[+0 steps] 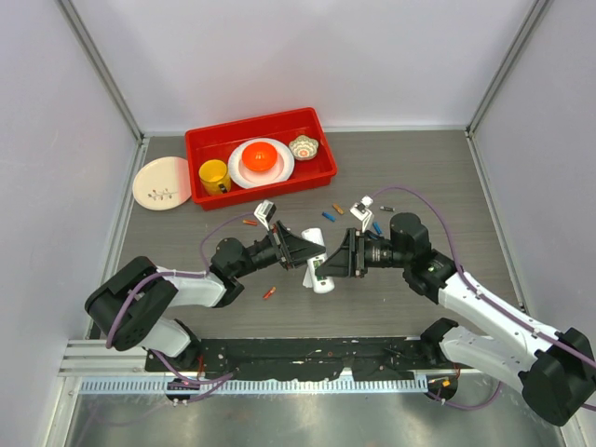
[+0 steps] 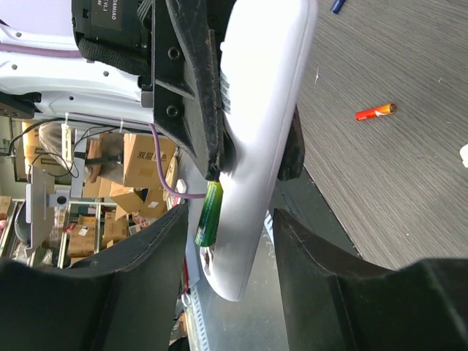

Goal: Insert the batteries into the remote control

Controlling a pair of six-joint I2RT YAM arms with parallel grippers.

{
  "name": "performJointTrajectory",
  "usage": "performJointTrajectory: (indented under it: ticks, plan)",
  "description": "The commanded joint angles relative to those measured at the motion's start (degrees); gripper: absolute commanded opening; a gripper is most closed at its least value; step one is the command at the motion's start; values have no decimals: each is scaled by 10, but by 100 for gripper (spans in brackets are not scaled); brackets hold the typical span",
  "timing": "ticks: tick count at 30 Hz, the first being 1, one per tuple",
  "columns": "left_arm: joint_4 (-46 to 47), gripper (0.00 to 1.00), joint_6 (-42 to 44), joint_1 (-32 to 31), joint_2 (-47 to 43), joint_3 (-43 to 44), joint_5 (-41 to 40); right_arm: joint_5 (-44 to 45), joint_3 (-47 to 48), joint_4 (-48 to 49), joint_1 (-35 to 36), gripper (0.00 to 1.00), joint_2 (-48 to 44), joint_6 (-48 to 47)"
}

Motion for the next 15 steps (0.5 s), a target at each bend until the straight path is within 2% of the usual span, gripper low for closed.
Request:
performJointTrajectory:
  ticks: [1,15]
  plan:
    - [139,0,4,3,-6,10,6,-12,-7,27,-6,54,-11,2]
    - [139,0,1,3,-7,16,3,-10,-8,30,-7,44,5,2]
